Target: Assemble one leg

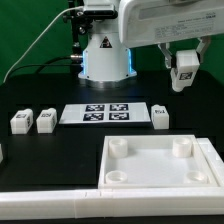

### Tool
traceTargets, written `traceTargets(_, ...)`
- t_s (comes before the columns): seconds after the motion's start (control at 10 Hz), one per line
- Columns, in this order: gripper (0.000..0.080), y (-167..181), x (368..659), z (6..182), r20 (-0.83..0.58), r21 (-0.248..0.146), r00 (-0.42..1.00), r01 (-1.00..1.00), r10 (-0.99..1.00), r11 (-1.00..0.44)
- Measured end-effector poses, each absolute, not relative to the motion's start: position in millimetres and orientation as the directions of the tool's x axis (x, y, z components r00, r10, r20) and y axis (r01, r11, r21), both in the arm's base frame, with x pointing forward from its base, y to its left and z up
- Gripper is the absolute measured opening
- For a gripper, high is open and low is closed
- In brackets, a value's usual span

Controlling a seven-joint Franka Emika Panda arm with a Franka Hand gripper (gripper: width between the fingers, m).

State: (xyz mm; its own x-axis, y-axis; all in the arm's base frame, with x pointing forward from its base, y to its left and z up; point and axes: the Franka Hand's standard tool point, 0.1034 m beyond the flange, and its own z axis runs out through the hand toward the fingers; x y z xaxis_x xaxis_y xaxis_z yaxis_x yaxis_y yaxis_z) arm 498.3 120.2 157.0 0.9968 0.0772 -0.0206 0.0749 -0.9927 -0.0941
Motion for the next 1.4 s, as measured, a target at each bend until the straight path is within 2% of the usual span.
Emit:
traceTargets(0.3, 0.0291, 119, 509, 157.9, 0.257, -0.094, 0.965, 0.083, 0.057, -0.992)
traceTargets(0.4, 0.0291, 115, 526, 165.1, 0.331, -0.092, 0.942, 0.089, 0.054, -0.992)
traceTargets(0.5, 0.0291, 113, 555, 172.6, 0.433, -0.099, 0.901, 0.087, 0.036, -0.991)
traceTargets(0.6, 0.0291, 113, 570, 165.8, 0.472, -0.103, 0.881, 0.091, 0.032, -0.99)
traceTargets(0.7, 0.0291, 114, 578, 160.9, 0.481, -0.103, 0.876, 0.096, 0.035, -0.99)
traceTargets(1.2, 0.0291, 117, 578, 157.9, 0.484, -0.103, 0.874, 0.104, 0.042, -0.989)
traceTargets(1.3, 0.0291, 118, 580, 151.4, 0.476, -0.099, 0.878, 0.111, 0.051, -0.989)
traceTargets(1.4, 0.0291, 115, 595, 149.9, 0.474, -0.085, 0.878, 0.128, 0.073, -0.988)
